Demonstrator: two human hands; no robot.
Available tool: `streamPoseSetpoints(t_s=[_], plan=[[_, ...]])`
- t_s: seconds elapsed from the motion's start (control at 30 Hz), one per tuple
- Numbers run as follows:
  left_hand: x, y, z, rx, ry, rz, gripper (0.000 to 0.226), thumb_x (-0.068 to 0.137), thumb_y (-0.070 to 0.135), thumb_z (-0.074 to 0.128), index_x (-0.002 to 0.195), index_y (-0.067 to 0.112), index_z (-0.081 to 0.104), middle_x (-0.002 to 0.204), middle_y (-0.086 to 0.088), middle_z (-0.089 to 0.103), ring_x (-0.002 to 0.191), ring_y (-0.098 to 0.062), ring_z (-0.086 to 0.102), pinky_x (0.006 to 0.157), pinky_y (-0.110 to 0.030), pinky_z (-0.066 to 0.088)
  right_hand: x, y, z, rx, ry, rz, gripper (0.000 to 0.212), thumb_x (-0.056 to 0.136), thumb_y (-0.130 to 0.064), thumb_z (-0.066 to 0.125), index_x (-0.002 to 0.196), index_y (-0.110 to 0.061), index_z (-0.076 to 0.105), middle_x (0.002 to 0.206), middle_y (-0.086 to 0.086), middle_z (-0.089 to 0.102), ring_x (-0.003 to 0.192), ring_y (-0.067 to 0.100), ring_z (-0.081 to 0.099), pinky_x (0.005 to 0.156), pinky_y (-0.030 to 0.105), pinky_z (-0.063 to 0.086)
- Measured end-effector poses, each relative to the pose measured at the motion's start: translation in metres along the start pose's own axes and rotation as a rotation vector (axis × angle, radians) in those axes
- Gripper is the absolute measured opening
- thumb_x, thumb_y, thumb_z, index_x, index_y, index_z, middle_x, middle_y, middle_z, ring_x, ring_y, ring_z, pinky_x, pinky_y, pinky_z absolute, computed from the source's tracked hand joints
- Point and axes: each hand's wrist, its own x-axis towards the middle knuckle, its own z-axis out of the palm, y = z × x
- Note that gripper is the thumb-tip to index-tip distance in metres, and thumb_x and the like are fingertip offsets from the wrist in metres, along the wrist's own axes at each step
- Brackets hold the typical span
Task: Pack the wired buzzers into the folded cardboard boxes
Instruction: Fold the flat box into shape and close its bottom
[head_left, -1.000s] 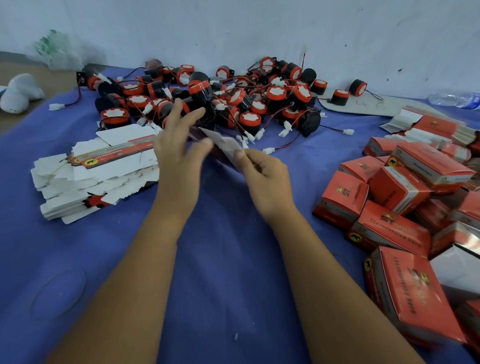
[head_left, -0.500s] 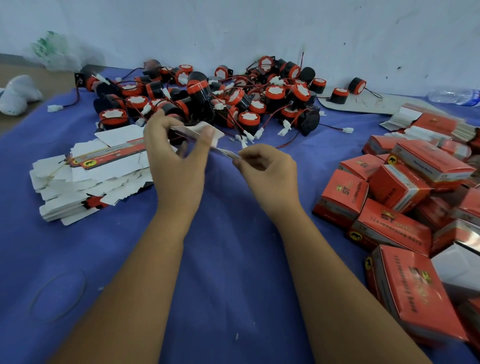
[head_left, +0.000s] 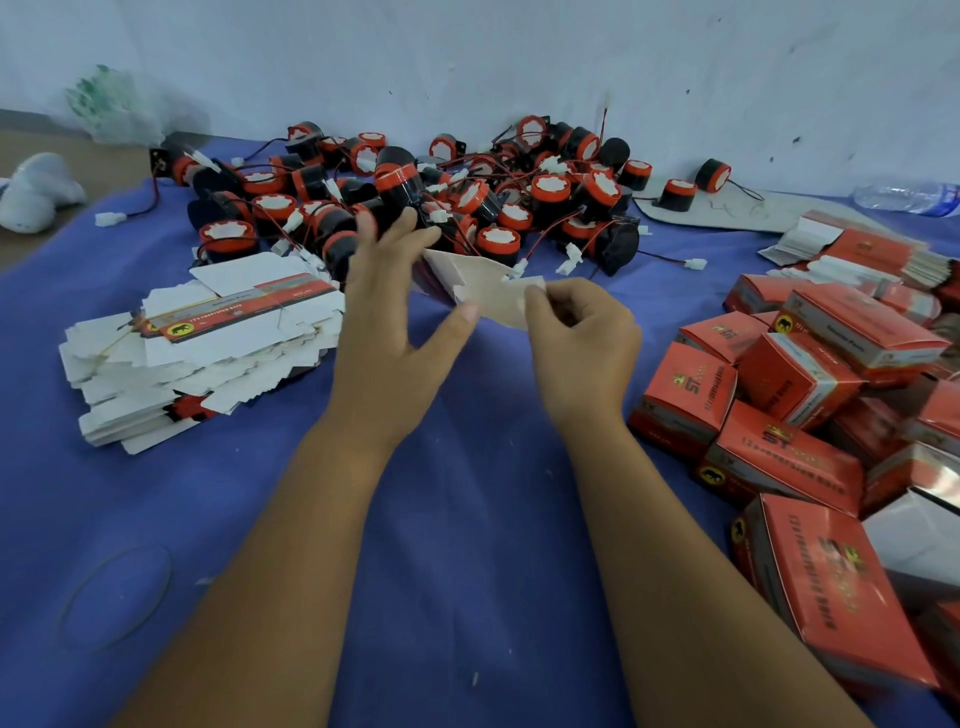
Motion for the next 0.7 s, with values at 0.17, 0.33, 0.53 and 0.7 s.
streamPoseSetpoints(t_s=[0.17, 0.33, 0.53, 0.7], plan=[[-0.002, -0.002, 0.005, 0.139, -0.180, 0.098, 0.080, 0.079, 0.053, 0.068, 0.148, 0.025, 0.037, 0.153, 0.011, 0.034, 0.148, -0.006, 0.015, 0.118, -0.020, 0.018, 0.009, 0.001, -0.006, 0.356, 0.084, 0.273, 0.015, 0.085, -0.008, 0.061, 0.070, -0.010, 0.064, 0.058, -0.001, 0.065, 0.050, 0.011, 0.061, 0.051, 0.025, 0.051], [0.000, 0.005, 0.006, 0.009, 0.006, 0.008, 0.046, 0.088, 0.040, 0.065, 0.132, 0.032, 0.053, 0.129, 0.017, 0.051, 0.126, -0.005, 0.044, 0.101, -0.012, 0.033, 0.007, -0.006, -0.005, 0.604, -0.008, 0.271, 0.021, 0.091, -0.011, 0.059, 0.071, -0.014, 0.058, 0.064, -0.002, 0.059, 0.060, 0.011, 0.054, 0.059, 0.026, 0.046], [0.002, 0.014, 0.004, -0.388, 0.085, -0.195, 0.030, 0.097, 0.036, 0.058, 0.125, 0.027, 0.060, 0.119, 0.011, 0.067, 0.112, -0.006, 0.061, 0.091, -0.024, 0.051, -0.005, -0.014, 0.007, 0.737, -0.378, 0.108, 0.038, 0.093, -0.029, 0.054, 0.126, -0.010, 0.056, 0.120, 0.007, 0.065, 0.108, 0.015, 0.063, 0.090, 0.028, 0.053], [0.003, 0.008, 0.008, -0.567, 0.093, -0.358, 0.026, 0.100, 0.032, 0.053, 0.122, 0.024, 0.064, 0.104, 0.013, 0.073, 0.096, -0.003, 0.068, 0.072, -0.016, 0.053, -0.007, -0.010, 0.010, 0.641, -0.353, 0.240, 0.019, 0.097, -0.025, 0.057, 0.113, -0.015, 0.061, 0.108, 0.005, 0.068, 0.092, 0.011, 0.066, 0.070, 0.020, 0.053]])
